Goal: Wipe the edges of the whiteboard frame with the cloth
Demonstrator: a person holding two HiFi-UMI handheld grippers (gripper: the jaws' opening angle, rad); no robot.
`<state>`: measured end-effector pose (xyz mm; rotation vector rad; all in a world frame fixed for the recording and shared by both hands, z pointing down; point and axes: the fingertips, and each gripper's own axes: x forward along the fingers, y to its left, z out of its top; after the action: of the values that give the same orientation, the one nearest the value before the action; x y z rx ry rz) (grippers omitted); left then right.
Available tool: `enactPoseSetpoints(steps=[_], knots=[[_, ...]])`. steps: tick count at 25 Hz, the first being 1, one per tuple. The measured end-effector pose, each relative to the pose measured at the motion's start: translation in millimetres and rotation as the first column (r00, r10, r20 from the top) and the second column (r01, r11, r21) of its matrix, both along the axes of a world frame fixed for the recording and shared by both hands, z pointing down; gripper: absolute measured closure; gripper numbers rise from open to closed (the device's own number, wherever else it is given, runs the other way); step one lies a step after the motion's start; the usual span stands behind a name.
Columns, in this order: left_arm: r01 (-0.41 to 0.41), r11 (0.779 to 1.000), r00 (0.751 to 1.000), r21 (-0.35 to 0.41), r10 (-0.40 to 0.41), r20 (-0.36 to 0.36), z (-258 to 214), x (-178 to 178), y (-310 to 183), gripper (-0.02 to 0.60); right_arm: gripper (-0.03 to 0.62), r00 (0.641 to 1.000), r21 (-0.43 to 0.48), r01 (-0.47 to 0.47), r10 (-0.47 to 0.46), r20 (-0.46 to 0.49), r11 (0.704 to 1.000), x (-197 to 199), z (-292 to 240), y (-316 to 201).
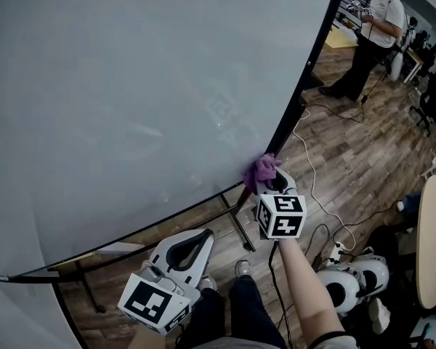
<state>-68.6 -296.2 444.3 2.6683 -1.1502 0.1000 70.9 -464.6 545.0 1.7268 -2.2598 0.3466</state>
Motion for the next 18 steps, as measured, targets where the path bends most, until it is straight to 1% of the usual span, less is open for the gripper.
enactPoseSetpoints(steps=[9, 18], knots=[[0.015, 1.0, 1.0, -0.026, -0.015, -0.001, 7.8, -5.7, -6.2, 0.563, 0.491, 1.0, -0.054, -0.003, 0.002, -0.022, 0.999, -1.3, 27.9, -5.1], [0.036, 0.998, 0.999, -0.047, -0.035, 0.001, 17.3, -10.8, -8.5, 0.563, 0.49, 0.998, -0.141, -0.004, -0.004, -0.06, 0.99, -1.9, 70.5, -3.4]])
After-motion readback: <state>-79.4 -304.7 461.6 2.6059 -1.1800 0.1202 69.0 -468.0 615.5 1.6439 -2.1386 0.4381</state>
